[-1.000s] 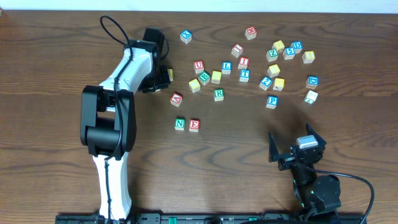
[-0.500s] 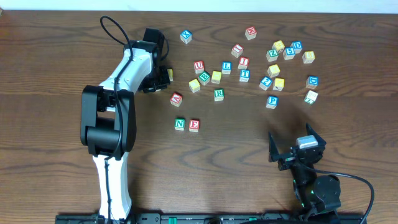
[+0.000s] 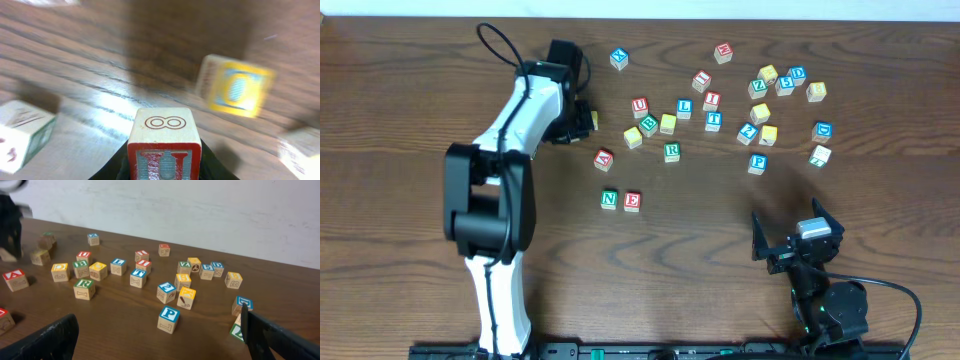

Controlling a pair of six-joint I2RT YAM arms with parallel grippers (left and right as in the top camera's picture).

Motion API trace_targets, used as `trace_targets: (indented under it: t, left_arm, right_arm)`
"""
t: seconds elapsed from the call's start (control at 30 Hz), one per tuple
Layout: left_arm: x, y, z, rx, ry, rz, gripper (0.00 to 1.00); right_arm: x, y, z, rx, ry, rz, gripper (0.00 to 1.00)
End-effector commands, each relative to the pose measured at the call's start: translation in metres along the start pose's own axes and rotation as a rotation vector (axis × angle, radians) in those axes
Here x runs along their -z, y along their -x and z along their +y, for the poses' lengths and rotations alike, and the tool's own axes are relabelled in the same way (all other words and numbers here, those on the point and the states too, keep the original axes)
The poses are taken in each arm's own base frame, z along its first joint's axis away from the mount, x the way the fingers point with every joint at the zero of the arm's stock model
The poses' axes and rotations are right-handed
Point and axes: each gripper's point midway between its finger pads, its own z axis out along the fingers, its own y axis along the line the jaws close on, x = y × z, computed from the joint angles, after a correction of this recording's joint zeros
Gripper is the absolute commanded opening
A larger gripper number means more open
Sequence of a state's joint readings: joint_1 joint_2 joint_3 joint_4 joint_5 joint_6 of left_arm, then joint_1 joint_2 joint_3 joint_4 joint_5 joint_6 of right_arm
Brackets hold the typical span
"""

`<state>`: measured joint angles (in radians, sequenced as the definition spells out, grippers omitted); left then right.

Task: Spell out NEURIPS
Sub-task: 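Carry the red U block to the right of the E block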

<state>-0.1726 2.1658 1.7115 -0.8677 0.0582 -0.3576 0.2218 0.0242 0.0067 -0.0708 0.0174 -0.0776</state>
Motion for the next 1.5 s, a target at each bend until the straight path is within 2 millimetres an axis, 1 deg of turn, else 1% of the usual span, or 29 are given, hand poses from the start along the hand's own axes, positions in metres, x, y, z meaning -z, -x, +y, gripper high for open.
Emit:
trace_targets:
  t: [0.0,0.1,0.2,0.27,0.33,0.37,0.43,0.47,0.6,0.67,0.73,0.83,0.97,1.0,1.13,1.23,1.4,1.47]
  left_arm:
    - [0.063,0.018,-0.01,-0.027,-0.07,-0.127,0.24]
    - [0.088,0.016,-0.009,-0.029,-0.084,-0.157,0.24]
    - [0.11,0.006,-0.013,-0.049,-0.096,-0.17,0.24]
    - [0.122,-0.003,-0.024,-0.107,-0.125,-0.167,0.23]
    - [0.131,-0.019,-0.04,-0.166,-0.16,-0.149,0.23]
    - [0.134,-0.03,-0.052,-0.21,-0.17,-0.135,0.23]
    - [0.134,-0.047,-0.07,-0.278,-0.175,-0.115,0.23]
    - [0.133,-0.06,-0.085,-0.347,-0.18,-0.104,0.23]
    - [0.131,-0.09,-0.118,-0.475,-0.197,-0.091,0.23]
    - [0.131,-0.1,-0.128,-0.515,-0.183,-0.099,0.23]
    - [0.128,-0.112,-0.139,-0.568,-0.149,-0.113,0.23]
    - [0.122,-0.129,-0.149,-0.613,-0.148,-0.096,0.23]
    - [0.105,-0.151,-0.154,-0.658,-0.139,-0.065,0.22]
    - [0.092,-0.16,-0.153,-0.654,-0.132,-0.048,0.19]
    - [0.067,-0.173,-0.141,-0.625,-0.108,-0.01,0.19]
    - [0.053,-0.181,-0.131,-0.625,-0.088,0.018,0.19]
    - [0.042,-0.188,-0.123,-0.562,-0.071,0.041,0.19]
    - [0.033,-0.193,-0.119,-0.54,-0.067,0.052,0.19]
  right_arm:
    - [0.0,-0.001,0.0,-0.002,0.0,0.001,0.99]
    - [0.0,-0.001,0.0,-0.002,0.0,0.001,0.99]
    - [0.0,-0.001,0.0,-0.002,0.0,0.001,0.99]
    - [0.0,-0.001,0.0,-0.002,0.0,0.001,0.99]
    - [0.0,-0.001,0.0,-0.002,0.0,0.001,0.99]
    - [0.0,-0.001,0.0,-0.002,0.0,0.001,0.99]
    - [0.0,-0.001,0.0,-0.002,0.0,0.001,0.99]
    - [0.0,-0.001,0.0,-0.002,0.0,0.001,0.99]
    - [0.0,-0.001,0.0,-0.002,0.0,0.001,0.99]
    - [0.0,-0.001,0.0,-0.002,0.0,0.001,0.99]
    - [0.0,-0.001,0.0,-0.002,0.0,0.001,0.99]
    - [0.0,-0.001,0.0,-0.002,0.0,0.001,0.99]
    - [0.0,-0.001,0.0,-0.002,0.0,0.001,0.99]
    - [0.0,-0.001,0.0,-0.002,0.0,0.001,0.99]
    - [0.0,-0.001,0.0,-0.002,0.0,0.001,0.99]
    - [0.0,-0.001,0.0,-0.002,0.0,0.001,0.99]
    - [0.0,-0.001,0.0,-0.002,0.0,0.001,0.99]
    - [0.0,-0.001,0.0,-0.002,0.0,0.001,0.99]
